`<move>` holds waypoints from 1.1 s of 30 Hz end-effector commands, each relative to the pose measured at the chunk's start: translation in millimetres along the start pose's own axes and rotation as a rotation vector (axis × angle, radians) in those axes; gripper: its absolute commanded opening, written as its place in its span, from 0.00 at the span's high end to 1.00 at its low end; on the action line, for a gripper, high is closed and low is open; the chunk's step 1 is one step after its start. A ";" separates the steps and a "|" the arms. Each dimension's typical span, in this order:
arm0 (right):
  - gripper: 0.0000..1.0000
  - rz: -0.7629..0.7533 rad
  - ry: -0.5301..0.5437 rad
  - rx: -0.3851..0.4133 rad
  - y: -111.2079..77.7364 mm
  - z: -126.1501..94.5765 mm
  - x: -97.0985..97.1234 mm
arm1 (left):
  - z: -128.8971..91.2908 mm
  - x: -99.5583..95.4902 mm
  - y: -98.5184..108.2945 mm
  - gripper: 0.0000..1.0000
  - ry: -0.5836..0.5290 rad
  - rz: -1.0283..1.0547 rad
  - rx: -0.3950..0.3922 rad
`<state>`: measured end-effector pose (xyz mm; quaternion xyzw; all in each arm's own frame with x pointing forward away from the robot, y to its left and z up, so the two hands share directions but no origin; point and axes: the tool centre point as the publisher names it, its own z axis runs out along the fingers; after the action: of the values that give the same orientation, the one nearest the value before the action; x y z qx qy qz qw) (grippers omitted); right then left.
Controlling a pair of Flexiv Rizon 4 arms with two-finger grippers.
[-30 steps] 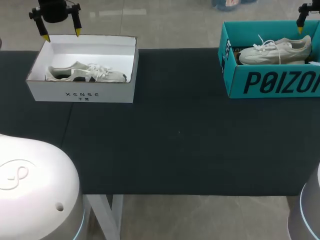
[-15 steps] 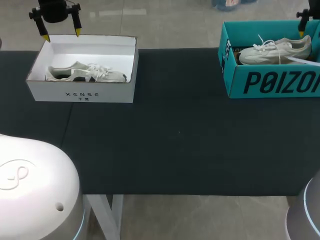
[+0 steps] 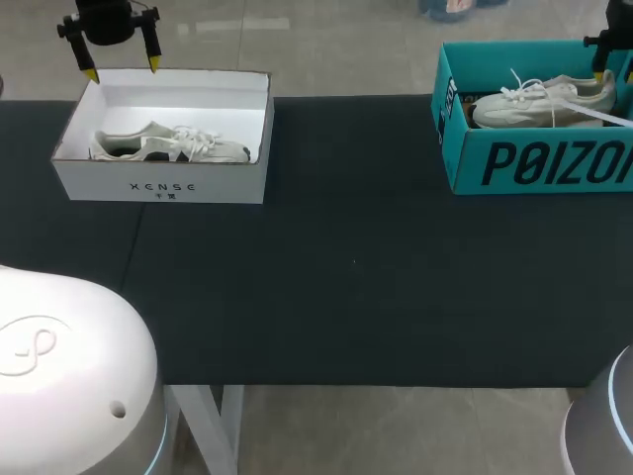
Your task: Take the shoe out of the shoebox, open the shoe tongue, remove and reinsert the insole, then place the shoe into the shoebox
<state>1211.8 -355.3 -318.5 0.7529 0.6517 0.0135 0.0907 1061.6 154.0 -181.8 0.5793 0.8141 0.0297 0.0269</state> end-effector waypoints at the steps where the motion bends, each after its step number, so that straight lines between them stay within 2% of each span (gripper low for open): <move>1: 0.39 -0.002 0.000 0.182 13.7 11.5 2.6 | -0.7 0.3 -0.1 0.00 0.001 0.000 0.000; 14: 0.40 0.002 -0.012 0.244 16.8 42.5 -5.2 | -0.7 0.3 -0.1 0.00 0.001 0.000 0.000; 19: 0.45 -0.018 -0.020 0.274 15.6 53.2 -4.4 | -0.7 0.3 -0.1 0.00 0.001 0.000 0.000; 29: 0.42 -0.010 -0.021 0.335 11.0 68.2 -3.7 | -0.7 0.3 -0.1 0.00 0.001 0.000 0.000; 30: 0.44 -0.007 -0.022 0.340 10.6 68.7 -4.0 | -0.7 0.3 -0.1 0.00 0.001 0.000 0.000; 31: 0.51 -0.006 -0.026 0.346 9.7 68.8 -4.5 | -0.7 0.3 -0.1 0.00 0.001 0.000 0.000; 33: 0.56 -0.005 -0.030 0.355 8.2 68.4 -5.2 | -0.7 0.3 -0.1 0.00 0.001 0.000 0.000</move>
<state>1216.7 -368.5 -378.9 0.7460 0.6539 0.0237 0.1240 1061.6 154.1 -181.8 0.5793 0.8141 0.0297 0.0269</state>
